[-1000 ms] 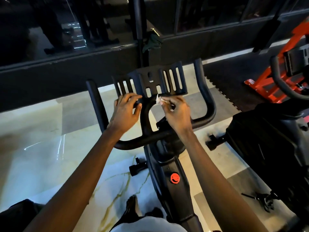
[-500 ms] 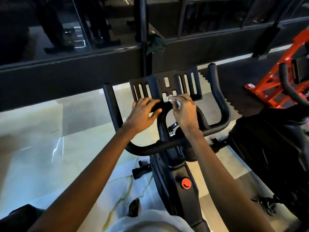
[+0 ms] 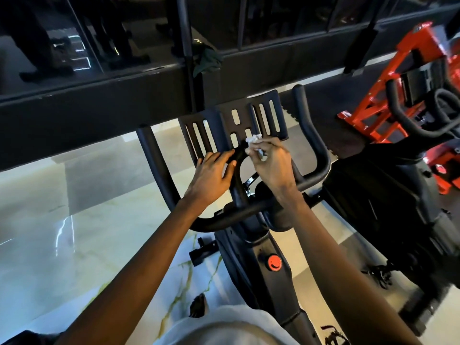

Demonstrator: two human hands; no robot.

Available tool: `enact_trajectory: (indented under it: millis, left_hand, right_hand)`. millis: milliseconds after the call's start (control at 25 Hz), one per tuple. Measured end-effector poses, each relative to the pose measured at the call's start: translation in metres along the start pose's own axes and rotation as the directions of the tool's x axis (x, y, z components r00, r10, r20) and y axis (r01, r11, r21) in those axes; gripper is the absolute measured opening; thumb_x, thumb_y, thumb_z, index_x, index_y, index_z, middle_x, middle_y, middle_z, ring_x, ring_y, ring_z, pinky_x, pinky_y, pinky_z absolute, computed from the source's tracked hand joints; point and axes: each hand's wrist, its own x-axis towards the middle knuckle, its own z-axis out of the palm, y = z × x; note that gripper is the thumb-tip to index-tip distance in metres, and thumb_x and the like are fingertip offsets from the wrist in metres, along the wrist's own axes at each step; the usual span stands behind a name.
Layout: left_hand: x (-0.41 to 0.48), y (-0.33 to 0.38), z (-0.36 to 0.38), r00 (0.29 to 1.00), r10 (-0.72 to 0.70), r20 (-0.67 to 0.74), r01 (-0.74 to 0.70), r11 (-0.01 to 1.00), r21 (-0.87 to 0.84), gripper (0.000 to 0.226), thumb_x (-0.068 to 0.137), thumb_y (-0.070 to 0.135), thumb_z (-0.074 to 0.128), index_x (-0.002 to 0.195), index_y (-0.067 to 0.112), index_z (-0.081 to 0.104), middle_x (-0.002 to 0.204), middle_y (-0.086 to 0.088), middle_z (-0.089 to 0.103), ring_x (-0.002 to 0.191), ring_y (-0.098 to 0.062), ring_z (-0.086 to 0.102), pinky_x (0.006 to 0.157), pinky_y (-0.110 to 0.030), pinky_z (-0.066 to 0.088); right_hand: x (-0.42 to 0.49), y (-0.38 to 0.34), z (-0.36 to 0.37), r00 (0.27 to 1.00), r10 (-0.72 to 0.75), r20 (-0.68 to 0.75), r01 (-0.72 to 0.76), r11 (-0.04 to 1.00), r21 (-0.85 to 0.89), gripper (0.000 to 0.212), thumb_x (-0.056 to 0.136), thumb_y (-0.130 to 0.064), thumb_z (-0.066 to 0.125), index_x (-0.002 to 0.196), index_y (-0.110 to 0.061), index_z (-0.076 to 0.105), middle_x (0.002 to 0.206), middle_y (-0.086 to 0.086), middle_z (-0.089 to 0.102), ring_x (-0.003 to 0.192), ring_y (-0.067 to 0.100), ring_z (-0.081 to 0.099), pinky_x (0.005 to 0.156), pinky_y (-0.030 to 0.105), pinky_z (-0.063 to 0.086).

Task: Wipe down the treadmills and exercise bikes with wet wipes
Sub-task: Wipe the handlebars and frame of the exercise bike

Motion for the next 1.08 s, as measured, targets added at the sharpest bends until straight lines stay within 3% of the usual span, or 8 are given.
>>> enact_trajectory:
  millis: [160, 280, 400, 560, 720, 840, 920, 1080]
  left_hand:
    - [-0.010, 0.014, 0.009, 0.995, 0.004, -0.099, -0.002, 1.000, 0.017, 0.041, 0.104, 0.021, 0.052, 0.143, 0.009, 0.055, 0.137, -0.012, 0.055, 0.121, -0.031, 0.051, 0.106, -0.047, 0.044]
    - [-0.027, 0.032, 0.020, 0.997, 0.052, -0.051, -0.051, 0.998, 0.020, 0.038, 0.100, 0.020, 0.058, 0.138, 0.015, 0.059, 0.148, -0.009, 0.046, 0.135, -0.028, 0.039, 0.112, -0.042, 0.032]
    - [-0.049, 0.037, 0.034, 0.982, 0.188, -0.032, -0.184, 0.978, 0.100, 0.026, 0.099, 0.024, 0.057, 0.120, 0.017, 0.071, 0.143, -0.005, 0.056, 0.141, -0.024, 0.038, 0.114, -0.046, 0.029]
    - [-0.067, 0.040, 0.037, 0.987, 0.161, -0.002, -0.159, 0.975, 0.157, 0.035, 0.104, 0.039, 0.047, 0.113, 0.018, 0.074, 0.142, -0.001, 0.057, 0.149, -0.019, 0.031, 0.116, -0.047, 0.026]
    - [-0.081, 0.043, 0.039, 0.990, 0.131, -0.057, -0.119, 0.976, 0.180, 0.040, 0.104, 0.045, 0.048, 0.126, 0.019, 0.068, 0.153, -0.005, 0.047, 0.151, -0.020, 0.028, 0.116, -0.050, 0.032]
    - [-0.088, 0.049, 0.039, 0.993, 0.043, -0.113, -0.025, 0.988, 0.155, 0.048, 0.101, 0.050, 0.054, 0.138, 0.019, 0.058, 0.158, -0.008, 0.037, 0.148, -0.026, 0.033, 0.108, -0.052, 0.046]
    - [-0.091, 0.054, 0.037, 0.990, -0.110, -0.087, 0.120, 0.986, 0.118, 0.071, 0.097, 0.060, 0.054, 0.152, 0.018, 0.038, 0.162, -0.007, 0.027, 0.142, -0.029, 0.039, 0.098, -0.050, 0.051]
    - [-0.090, 0.060, 0.034, 0.976, -0.216, -0.013, 0.215, 0.962, 0.167, 0.093, 0.094, 0.072, 0.040, 0.161, 0.017, 0.007, 0.167, -0.005, 0.012, 0.111, -0.037, 0.065, 0.076, -0.047, 0.058]
  right_hand:
    - [0.001, 0.014, -0.019, 0.983, 0.174, -0.050, -0.167, 0.978, 0.123, 0.013, 0.089, -0.019, 0.076, 0.102, -0.015, 0.076, 0.104, -0.004, 0.073, 0.090, 0.003, 0.067, 0.087, 0.011, 0.050]
    - [-0.030, 0.019, -0.040, 0.972, 0.233, 0.030, -0.234, 0.949, 0.213, 0.026, 0.088, -0.018, 0.076, 0.112, -0.018, 0.065, 0.102, -0.012, 0.071, 0.092, -0.004, 0.065, 0.085, 0.009, 0.050]
    - [-0.065, 0.037, -0.053, 0.977, 0.195, 0.087, -0.201, 0.977, 0.071, 0.024, 0.090, -0.017, 0.073, 0.113, -0.025, 0.072, 0.113, -0.011, 0.072, 0.104, 0.004, 0.067, 0.096, 0.027, 0.054]
    - [-0.046, 0.040, -0.061, 0.933, 0.127, 0.338, -0.094, 0.989, -0.110, 0.021, 0.091, -0.013, 0.069, 0.107, -0.024, 0.078, 0.112, -0.009, 0.074, 0.101, 0.009, 0.068, 0.084, 0.015, 0.043]
    - [-0.006, 0.029, -0.053, 0.816, 0.106, 0.568, 0.028, 0.975, -0.222, 0.014, 0.086, -0.009, 0.075, 0.095, -0.019, 0.080, 0.099, -0.007, 0.076, 0.088, 0.007, 0.066, 0.078, 0.019, 0.041]
    - [-0.005, 0.019, -0.041, 0.796, 0.051, 0.603, 0.056, 0.986, -0.157, 0.008, 0.085, -0.011, 0.077, 0.090, -0.017, 0.080, 0.093, -0.008, 0.074, 0.084, 0.004, 0.064, 0.078, 0.019, 0.045]
    - [-0.009, 0.021, -0.039, 0.783, -0.016, 0.622, 0.099, 0.990, -0.099, 0.007, 0.087, -0.013, 0.075, 0.092, -0.016, 0.080, 0.096, -0.006, 0.074, 0.087, 0.004, 0.062, 0.080, 0.017, 0.042]
    - [-0.005, 0.024, -0.038, 0.827, 0.044, 0.561, 0.033, 0.991, -0.126, 0.006, 0.086, -0.010, 0.075, 0.088, -0.013, 0.079, 0.094, -0.003, 0.075, 0.083, 0.006, 0.061, 0.082, 0.022, 0.048]
